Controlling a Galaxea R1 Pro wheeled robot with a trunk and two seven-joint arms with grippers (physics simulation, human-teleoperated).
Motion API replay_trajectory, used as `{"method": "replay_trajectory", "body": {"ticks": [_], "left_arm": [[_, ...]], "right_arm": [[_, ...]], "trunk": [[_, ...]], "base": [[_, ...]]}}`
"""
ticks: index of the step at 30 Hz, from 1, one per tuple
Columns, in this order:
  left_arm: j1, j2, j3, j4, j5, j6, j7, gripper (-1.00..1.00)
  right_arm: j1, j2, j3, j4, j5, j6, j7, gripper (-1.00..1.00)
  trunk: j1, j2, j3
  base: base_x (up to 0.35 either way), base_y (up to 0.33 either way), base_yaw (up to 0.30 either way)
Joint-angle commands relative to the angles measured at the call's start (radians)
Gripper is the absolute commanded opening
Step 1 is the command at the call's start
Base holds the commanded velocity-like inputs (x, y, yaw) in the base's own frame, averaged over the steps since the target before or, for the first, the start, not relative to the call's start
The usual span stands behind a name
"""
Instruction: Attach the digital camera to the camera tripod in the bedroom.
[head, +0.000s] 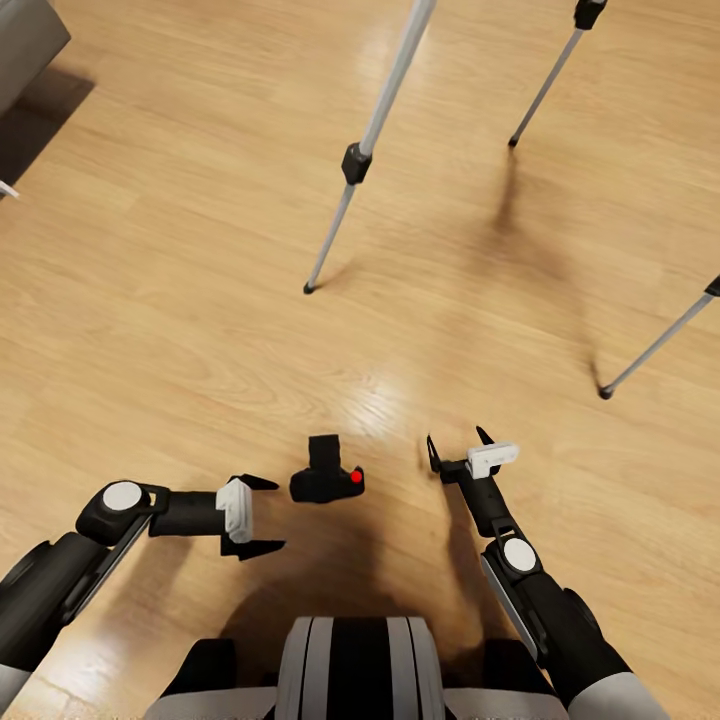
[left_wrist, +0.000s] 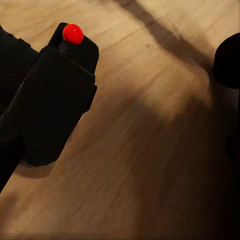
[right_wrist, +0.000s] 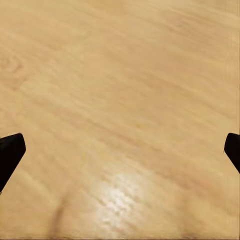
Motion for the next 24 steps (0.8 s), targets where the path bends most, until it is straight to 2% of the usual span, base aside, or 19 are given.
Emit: {"method": "replay_trajectory", "body": {"ticks": [1, 5, 16, 23, 24], "left_arm": [[-0.001, 0.0, 0.013, 0.003, -0.002, 0.008, -0.009, 1.0], [-0.001, -0.002, 0.017, 0.006, -0.002, 0.007, -0.01, 1.0], [-0.001, -0.024, 0.023, 0.111, -0.001, -0.001, -0.006, 1.0], [-0.001, -0.027, 0.026, 0.135, -0.001, -0.003, -0.005, 1.0], [-0.001, -0.028, 0.026, 0.139, -0.001, -0.003, -0.005, 1.0]], "right_arm": [[-0.001, -0.001, 0.005, 0.0, 0.0, -0.002, -0.009, 1.0], [-0.001, -0.001, 0.005, 0.0, 0.001, -0.003, -0.009, 1.0], [-0.001, -0.001, 0.013, 0.0, 0.016, -0.007, -0.009, 1.0], [-0.001, -0.001, 0.064, -0.006, 0.024, -0.014, -0.013, 1.0], [-0.001, -0.001, 0.099, -0.014, 0.028, -0.067, -0.016, 1.0]], "trunk": [[0.0, 0.0, -0.004], [0.002, -0.001, -0.017], [0.007, -0.004, -0.017], [0.01, -0.006, -0.017], [0.011, -0.006, -0.017]], "base": [[0.0, 0.0, 0.0], [0.0, 0.0, 0.0], [0.0, 0.0, 0.0], [0.0, 0.0, 0.0], [0.0, 0.0, 0.0]]}}
